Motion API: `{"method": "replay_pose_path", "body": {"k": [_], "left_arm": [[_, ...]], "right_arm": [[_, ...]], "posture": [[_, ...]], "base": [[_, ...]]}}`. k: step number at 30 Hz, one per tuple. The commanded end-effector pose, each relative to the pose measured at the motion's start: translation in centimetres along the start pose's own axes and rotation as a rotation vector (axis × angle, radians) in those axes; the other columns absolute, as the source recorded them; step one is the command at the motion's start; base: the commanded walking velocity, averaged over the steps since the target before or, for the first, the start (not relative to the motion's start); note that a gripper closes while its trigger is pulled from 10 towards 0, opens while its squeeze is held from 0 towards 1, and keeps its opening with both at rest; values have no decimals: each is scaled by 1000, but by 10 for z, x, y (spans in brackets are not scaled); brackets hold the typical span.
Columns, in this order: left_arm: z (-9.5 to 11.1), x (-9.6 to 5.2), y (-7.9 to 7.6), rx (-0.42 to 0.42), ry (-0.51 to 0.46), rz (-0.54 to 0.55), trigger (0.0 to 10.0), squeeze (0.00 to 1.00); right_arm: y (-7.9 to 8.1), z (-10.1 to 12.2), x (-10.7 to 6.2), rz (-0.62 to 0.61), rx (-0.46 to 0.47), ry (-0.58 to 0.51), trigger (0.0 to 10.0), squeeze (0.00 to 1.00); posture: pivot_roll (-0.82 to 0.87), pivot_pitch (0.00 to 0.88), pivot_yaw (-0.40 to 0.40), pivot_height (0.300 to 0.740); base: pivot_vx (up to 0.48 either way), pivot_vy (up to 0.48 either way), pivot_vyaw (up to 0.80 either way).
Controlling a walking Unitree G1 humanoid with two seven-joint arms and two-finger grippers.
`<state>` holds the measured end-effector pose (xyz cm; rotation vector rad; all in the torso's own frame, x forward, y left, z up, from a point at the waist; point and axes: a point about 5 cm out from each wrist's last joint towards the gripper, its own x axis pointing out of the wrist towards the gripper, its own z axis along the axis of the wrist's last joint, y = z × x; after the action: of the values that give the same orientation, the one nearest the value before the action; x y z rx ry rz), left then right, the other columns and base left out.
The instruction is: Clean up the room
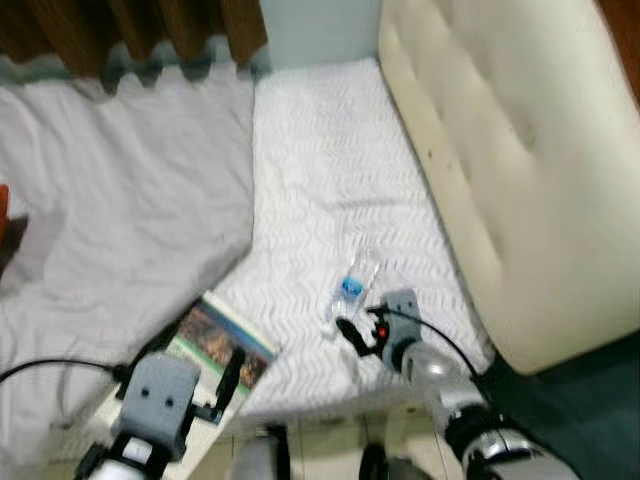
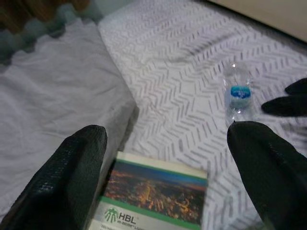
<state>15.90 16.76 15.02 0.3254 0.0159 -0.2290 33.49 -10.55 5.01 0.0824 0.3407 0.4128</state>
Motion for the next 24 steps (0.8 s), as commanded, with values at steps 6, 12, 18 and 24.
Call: {"method": "replay_pose_path", "body": {"k": [6,12,18,24], "left_arm": [[7,-29,-22,-43,94,-50,10000,0],[15,-54,-31,-68,168,-49,10000,0],[14,-71,-35,-90,222,-38,10000,0],[12,-82,-41,-106,265,-24,10000,0]], "right_arm": [[10,16,11,-82,75,-89,10000,0],[30,28,21,-97,140,-135,10000,0],[45,27,26,-86,187,-106,10000,0],[57,24,29,-98,225,-81,10000,0]], "posture": [[402,605,-18,740],[452,634,-7,740],[468,653,-2,740],[469,664,-10,740]], "base": [[0,0,0],[0,0,0],[0,0,0],[0,0,0]]}}
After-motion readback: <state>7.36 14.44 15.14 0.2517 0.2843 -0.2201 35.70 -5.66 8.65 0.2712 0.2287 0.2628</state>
